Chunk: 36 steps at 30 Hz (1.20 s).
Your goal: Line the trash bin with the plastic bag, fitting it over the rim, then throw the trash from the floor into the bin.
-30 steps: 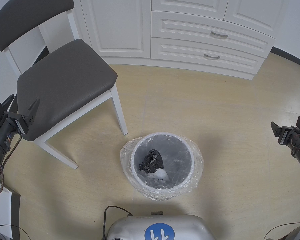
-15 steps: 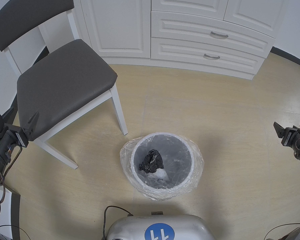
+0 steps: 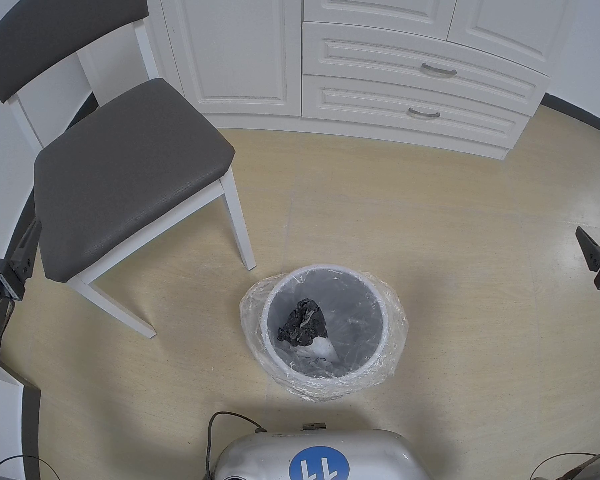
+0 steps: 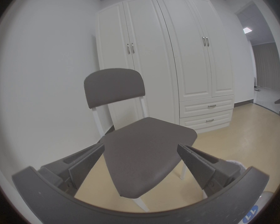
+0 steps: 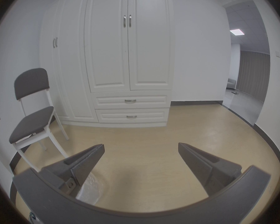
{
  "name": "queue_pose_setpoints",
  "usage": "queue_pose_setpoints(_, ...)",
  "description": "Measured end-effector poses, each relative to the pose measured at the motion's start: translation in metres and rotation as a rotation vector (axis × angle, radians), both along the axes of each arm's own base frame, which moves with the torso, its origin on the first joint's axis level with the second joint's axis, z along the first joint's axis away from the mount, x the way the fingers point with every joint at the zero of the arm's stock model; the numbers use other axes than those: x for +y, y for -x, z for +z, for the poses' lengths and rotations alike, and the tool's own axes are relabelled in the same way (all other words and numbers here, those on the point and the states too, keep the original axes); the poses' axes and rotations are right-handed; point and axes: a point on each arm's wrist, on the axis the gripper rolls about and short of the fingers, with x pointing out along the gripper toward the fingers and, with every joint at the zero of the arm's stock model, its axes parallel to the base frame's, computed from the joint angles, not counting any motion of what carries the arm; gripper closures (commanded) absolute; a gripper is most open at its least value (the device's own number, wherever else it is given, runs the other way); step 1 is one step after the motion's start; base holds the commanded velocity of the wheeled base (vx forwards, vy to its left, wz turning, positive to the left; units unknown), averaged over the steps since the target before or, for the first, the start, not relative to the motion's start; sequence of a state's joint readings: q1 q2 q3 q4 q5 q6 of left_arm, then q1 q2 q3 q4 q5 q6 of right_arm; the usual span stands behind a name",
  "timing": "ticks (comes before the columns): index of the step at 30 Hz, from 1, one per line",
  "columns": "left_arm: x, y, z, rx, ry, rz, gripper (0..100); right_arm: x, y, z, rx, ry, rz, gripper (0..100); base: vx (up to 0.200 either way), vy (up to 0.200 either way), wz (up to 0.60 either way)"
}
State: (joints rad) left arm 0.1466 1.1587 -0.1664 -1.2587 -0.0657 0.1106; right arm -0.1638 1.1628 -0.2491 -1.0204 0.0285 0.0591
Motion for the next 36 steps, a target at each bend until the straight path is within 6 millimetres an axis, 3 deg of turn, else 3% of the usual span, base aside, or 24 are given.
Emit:
queue_pose_setpoints(9, -0.002, 0.022, 0.008, -0.07, 0.004, 0.05, 0, 0.009, 0.031, 0.019, -0.138, 0.037, 0.113, 0, 0.0, 0.0, 0.0)
queue_pose_setpoints(19, -0.007, 0.058, 0.004, 0.016, 0.014, 0.048, 0, 0.016, 0.063, 0.032, -0.263, 0.073, 0.179, 0, 0.0, 0.0, 0.0)
queue_pose_setpoints(24, -0.011, 0.083, 0.006, 0.034, 0.016, 0.04, 0, 0.019, 0.082, 0.025, -0.254, 0.053, 0.19, 0, 0.0, 0.0, 0.0)
queue_pose_setpoints(30, -0.015, 0.108, 0.015, -0.014, 0.012, 0.034, 0, 0.024, 0.114, 0.0, -0.171, -0.055, 0.247, 0, 0.0, 0.0, 0.0)
queue_pose_setpoints(36, -0.018, 0.13, 0.021, -0.081, 0.009, 0.029, 0, 0.03, 0.147, -0.014, -0.202, -0.1, 0.32, 0, 0.0, 0.0, 0.0)
